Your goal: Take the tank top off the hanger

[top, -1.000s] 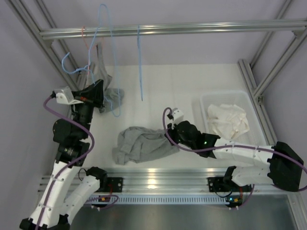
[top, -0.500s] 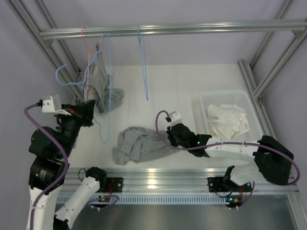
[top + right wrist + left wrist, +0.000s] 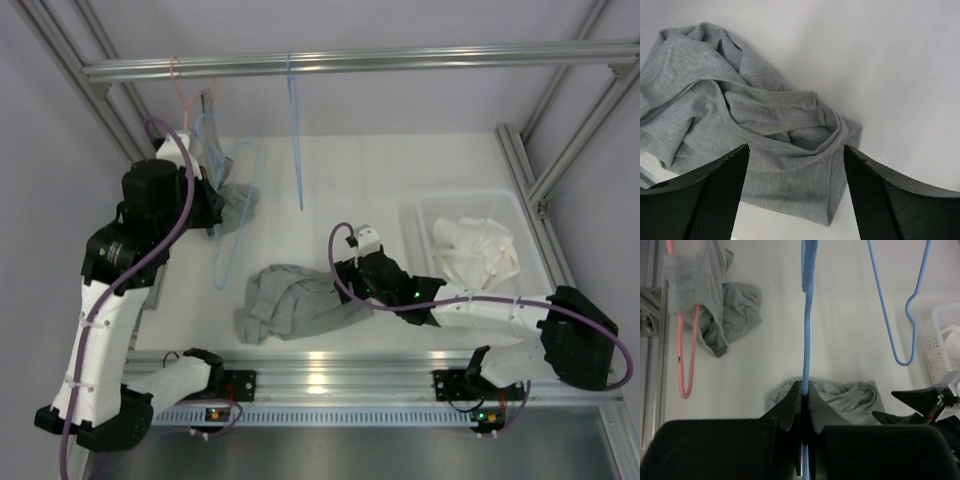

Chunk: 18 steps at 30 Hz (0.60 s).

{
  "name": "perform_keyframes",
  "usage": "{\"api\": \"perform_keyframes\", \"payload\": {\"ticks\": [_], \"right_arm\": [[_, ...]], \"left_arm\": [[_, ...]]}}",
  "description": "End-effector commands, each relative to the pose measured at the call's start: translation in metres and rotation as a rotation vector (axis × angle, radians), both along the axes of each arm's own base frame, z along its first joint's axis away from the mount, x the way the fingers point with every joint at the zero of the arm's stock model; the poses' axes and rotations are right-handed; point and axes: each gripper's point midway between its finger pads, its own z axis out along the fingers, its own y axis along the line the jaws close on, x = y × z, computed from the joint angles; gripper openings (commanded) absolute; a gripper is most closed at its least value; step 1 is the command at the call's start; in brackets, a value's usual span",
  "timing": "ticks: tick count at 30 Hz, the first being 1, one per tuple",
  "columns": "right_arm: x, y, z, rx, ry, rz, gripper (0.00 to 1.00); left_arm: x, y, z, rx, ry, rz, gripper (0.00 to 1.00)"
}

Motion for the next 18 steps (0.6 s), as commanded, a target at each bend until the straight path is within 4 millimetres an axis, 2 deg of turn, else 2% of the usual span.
{"api": "perform_keyframes", "payload": {"ticks": [1,2,3,4,5,8,9,10,11,12,13,15,17,18], "right_arm": [[0.009,0.005,0.036,0.092,-0.061,-0.019,0.75],[0.008,0.005,0.041,0.104,-0.067,-0.018,0.79],[0.007,0.003,0.042,0.107,-0.069,-0.018,0.95],[0.007,0.003,0.044,0.113,-0.071,-0.019,0.99],[0.006,0.001,0.048,0.123,-0.077,-0.021,0.99],[0.003,-0.004,0.050,0.129,-0.084,-0.023,0.99],[0.003,-0.006,0.050,0.125,-0.087,-0.023,0.99],[0.003,-0.006,0.049,0.121,-0.086,-0.021,0.99],[0.002,-0.007,0.050,0.122,-0.088,-0.020,0.99],[0.002,-0.008,0.050,0.118,-0.089,-0.021,0.99],[0.002,-0.008,0.051,0.120,-0.091,-0.020,0.99],[0.000,-0.010,0.052,0.124,-0.095,-0.014,0.99],[-0.002,-0.013,0.053,0.129,-0.099,-0.010,0.99],[-0.003,-0.014,0.053,0.128,-0.101,-0.007,0.99]], "left_arm": [[0.009,0.004,0.042,0.054,-0.090,-0.009,0.00],[0.013,0.004,0.061,0.045,-0.130,-0.004,0.00],[0.029,-0.001,0.056,0.069,-0.106,-0.008,0.00],[0.036,-0.001,0.061,0.077,-0.113,-0.004,0.00],[0.039,-0.001,0.076,0.072,-0.148,0.001,0.00],[0.062,-0.006,0.080,0.099,-0.150,-0.002,0.00],[0.066,-0.008,0.089,0.097,-0.168,-0.004,0.00],[0.081,-0.013,0.080,0.111,-0.141,-0.008,0.00],[0.087,-0.014,0.080,0.116,-0.137,-0.008,0.00],[0.100,-0.018,0.070,0.131,-0.104,-0.006,0.00],[0.105,-0.018,0.076,0.130,-0.119,0.004,0.00],[0.120,-0.017,0.071,0.147,-0.106,0.032,0.00],[0.127,-0.014,0.085,0.153,-0.146,0.049,0.00],[0.136,-0.016,0.082,0.168,-0.141,0.050,0.00]]}}
